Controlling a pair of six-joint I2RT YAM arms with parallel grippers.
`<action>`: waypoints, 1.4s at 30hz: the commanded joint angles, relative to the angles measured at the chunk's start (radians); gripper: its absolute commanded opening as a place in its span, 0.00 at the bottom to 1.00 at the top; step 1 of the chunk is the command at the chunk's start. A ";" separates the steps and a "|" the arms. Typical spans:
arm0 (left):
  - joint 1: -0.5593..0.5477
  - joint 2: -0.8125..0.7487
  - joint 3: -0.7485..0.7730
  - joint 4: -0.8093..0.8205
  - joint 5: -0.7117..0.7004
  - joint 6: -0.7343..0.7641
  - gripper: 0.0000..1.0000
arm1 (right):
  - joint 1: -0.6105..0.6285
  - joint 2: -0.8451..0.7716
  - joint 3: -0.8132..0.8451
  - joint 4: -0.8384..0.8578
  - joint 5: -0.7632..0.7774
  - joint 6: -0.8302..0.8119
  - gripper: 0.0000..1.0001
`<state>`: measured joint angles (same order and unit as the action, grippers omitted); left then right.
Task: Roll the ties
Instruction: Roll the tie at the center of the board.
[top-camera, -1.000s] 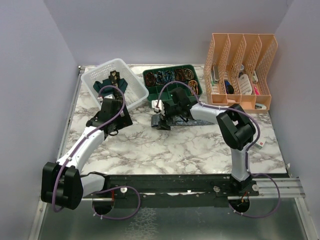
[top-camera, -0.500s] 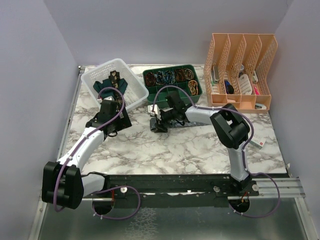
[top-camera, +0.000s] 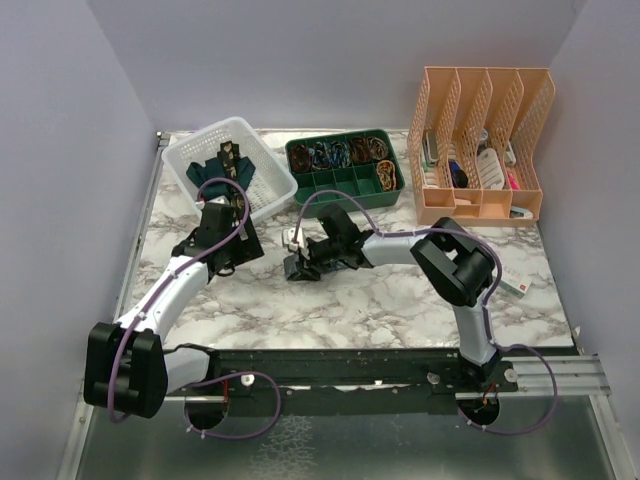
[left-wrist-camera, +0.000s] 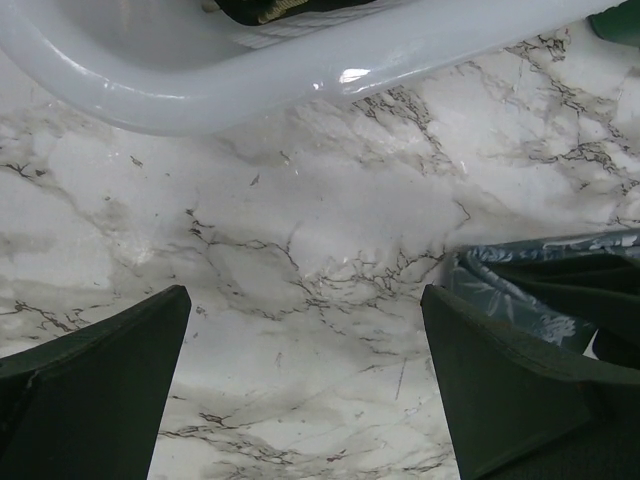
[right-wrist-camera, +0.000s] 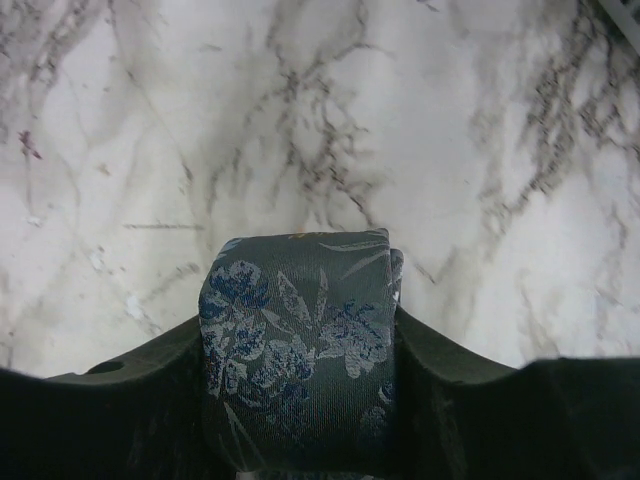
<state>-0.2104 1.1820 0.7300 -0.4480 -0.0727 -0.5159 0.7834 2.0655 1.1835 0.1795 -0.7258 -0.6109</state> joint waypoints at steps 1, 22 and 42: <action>0.006 -0.015 -0.022 0.021 0.035 -0.018 0.99 | 0.056 -0.014 -0.052 0.116 0.036 0.115 0.50; 0.006 -0.020 -0.064 0.085 0.126 -0.077 0.99 | 0.005 -0.278 -0.221 0.290 0.209 0.405 1.00; 0.006 -0.033 -0.092 0.085 0.019 -0.140 0.98 | 0.080 -0.298 -0.016 -0.104 0.321 1.097 0.34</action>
<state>-0.2104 1.1667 0.6544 -0.3714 -0.0174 -0.6380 0.8310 1.7267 1.1202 0.1455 -0.4282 0.4240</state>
